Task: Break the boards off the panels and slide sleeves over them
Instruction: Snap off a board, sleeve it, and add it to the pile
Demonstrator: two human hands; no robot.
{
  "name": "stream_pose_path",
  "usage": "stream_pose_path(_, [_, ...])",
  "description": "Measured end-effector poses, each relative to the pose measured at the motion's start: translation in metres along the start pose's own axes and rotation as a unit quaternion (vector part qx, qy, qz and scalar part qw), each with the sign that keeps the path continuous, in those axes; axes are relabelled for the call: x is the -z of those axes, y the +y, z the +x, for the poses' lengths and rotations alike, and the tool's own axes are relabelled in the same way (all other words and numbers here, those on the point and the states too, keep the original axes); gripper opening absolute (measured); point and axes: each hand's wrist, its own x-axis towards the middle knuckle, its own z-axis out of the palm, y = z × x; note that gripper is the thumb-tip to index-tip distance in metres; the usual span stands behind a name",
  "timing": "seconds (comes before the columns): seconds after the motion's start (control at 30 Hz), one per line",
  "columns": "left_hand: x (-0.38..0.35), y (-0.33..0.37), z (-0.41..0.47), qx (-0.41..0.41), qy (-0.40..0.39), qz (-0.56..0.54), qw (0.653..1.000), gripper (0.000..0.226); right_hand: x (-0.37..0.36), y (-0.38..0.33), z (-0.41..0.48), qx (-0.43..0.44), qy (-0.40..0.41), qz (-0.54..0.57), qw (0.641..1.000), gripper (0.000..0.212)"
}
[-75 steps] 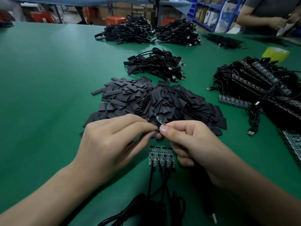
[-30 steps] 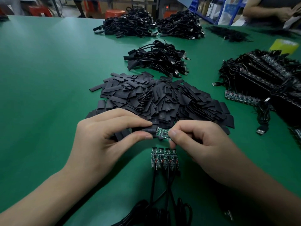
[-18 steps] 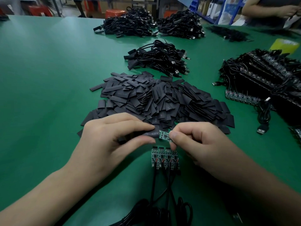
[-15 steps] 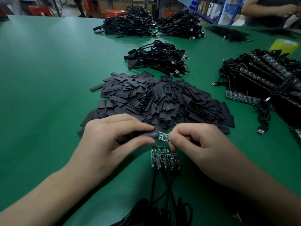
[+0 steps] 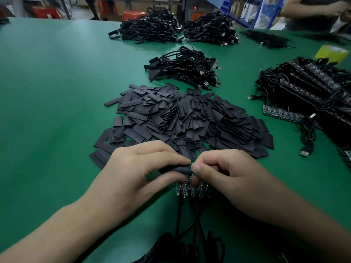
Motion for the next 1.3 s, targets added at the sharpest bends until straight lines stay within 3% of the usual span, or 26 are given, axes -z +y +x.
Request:
stream_pose_path(0.17, [0.002, -0.008, 0.007, 0.008, 0.055, 0.021, 0.998, 0.018, 0.002, -0.002, -0.002, 0.039, 0.064, 0.05, 0.996, 0.003])
stream_pose_path(0.4, [0.001, -0.009, 0.008, 0.034, 0.086, -0.007, 0.996, 0.019, 0.002, -0.002, -0.003, 0.135, 0.156, -0.059, 0.977, 0.007])
stream_pose_path(0.67, [-0.001, -0.005, 0.007, 0.035, 0.076, -0.041, 0.996, 0.017, -0.003, -0.003, -0.003, 0.175, 0.185, -0.107, 0.961, 0.002])
stream_pose_path(0.73, [-0.001, -0.004, 0.008, 0.032, 0.081, -0.04, 0.995, 0.017, -0.004, -0.003, -0.004, 0.167, 0.183, -0.081, 0.965, 0.001])
stream_pose_path(0.87, [0.001, -0.003, 0.008, 0.016, 0.112, -0.018, 0.993, 0.018, -0.003, -0.007, -0.006, 0.084, 0.133, 0.117, 0.981, 0.007])
stream_pose_path(0.93, [0.001, -0.003, 0.008, 0.013, 0.132, -0.005, 0.991, 0.019, -0.002, -0.008, -0.005, 0.053, 0.104, 0.143, 0.983, 0.006])
stream_pose_path(1.07, [0.0, -0.003, 0.008, 0.029, 0.167, 0.036, 0.985, 0.023, -0.006, -0.009, -0.004, 0.057, 0.125, 0.103, 0.985, 0.012])
stream_pose_path(1.3, [-0.003, -0.002, 0.008, 0.053, 0.163, -0.051, 0.984, 0.037, -0.013, -0.008, -0.005, 0.174, 0.223, -0.156, 0.946, 0.01])
